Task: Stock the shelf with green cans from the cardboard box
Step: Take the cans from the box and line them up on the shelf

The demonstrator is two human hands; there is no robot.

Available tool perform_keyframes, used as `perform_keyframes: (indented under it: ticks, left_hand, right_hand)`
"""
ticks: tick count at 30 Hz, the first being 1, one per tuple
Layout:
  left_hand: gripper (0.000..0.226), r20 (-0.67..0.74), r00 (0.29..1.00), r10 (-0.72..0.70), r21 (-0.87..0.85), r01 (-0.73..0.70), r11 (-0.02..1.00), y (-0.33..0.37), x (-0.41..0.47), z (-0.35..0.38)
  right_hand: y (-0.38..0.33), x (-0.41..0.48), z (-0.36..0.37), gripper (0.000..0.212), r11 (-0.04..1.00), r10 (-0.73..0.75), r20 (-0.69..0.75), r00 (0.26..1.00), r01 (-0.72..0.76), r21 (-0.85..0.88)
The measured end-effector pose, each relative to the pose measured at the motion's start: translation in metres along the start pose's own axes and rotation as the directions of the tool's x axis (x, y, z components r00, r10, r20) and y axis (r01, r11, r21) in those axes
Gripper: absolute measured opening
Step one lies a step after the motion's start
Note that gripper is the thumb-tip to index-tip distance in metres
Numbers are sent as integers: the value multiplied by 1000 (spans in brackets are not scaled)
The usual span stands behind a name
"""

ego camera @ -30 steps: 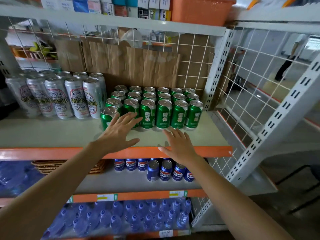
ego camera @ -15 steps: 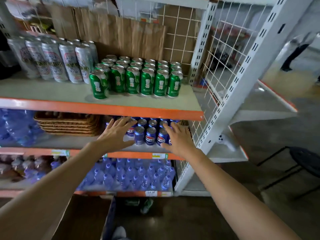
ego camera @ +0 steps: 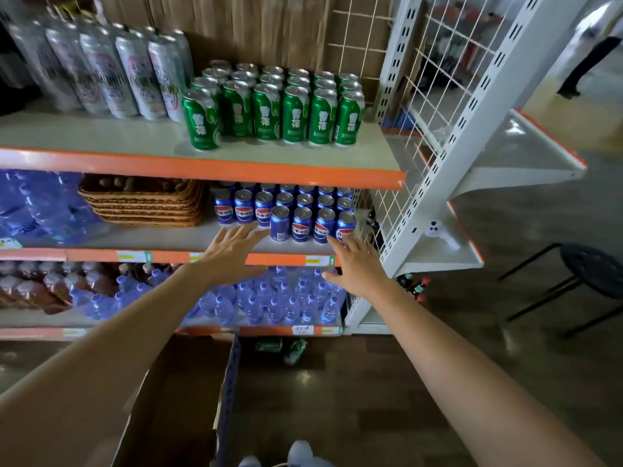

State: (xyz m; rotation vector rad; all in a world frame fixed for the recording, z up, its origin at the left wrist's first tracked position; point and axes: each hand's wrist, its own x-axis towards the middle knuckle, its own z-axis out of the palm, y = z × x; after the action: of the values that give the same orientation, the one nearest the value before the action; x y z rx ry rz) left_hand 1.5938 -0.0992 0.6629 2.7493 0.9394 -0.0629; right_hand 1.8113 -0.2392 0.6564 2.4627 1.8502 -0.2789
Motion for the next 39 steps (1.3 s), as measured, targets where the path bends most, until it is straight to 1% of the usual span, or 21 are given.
perform_keyframes:
  ticks: [5,11,14,17,21,25,29,31,33,37,39]
  left_hand:
    - [78,100,995,1,-20,1,1000,-17,-15,29]
    - [78,235,971,-34,-54,48,997,-40,-22,75]
    - [78,293,955,-47,-115,84,990,-51,-21,104]
    - [75,326,944,-53,-174,115,978,-62,-19,141]
    - [81,408,913,-28,-195,117,974,-74,-12,196]
    - [79,434,901,-25,-190,119,975,-85,5,251]
    - [77,454,891,-29,-194,130,972,-91,30,314]
    - [77,464,885,-44,-220,163,962,-97,40,352]
    - [77,446,892,-70,-260,204,944,-107,50,392]
    - [77,466,881,-79,-278,230,933,-126,69,477]
    - [78,478,874,-86,-290,250,924,-131,80,521]
  right_hand:
    - [-19,-5,28,82,1000,28,71,997,-27,-7]
    - [-30,-1,73,80,998,58,162,985,-62,17]
    - [-29,3,107,80,999,40,209,977,-36,-22]
    - [-25,10,150,81,999,45,271,961,-41,-21]
    - [-18,18,205,82,996,76,351,933,-84,8]
    - [-6,34,265,83,993,59,365,929,-90,71]
    - [12,57,330,82,988,81,380,921,-125,93]
    - [21,68,368,83,984,79,391,917,-135,119]
    - [30,80,410,84,981,95,388,917,-153,123]
    - [49,107,496,86,960,166,403,900,-241,144]
    - [59,119,538,87,957,171,427,888,-253,144]
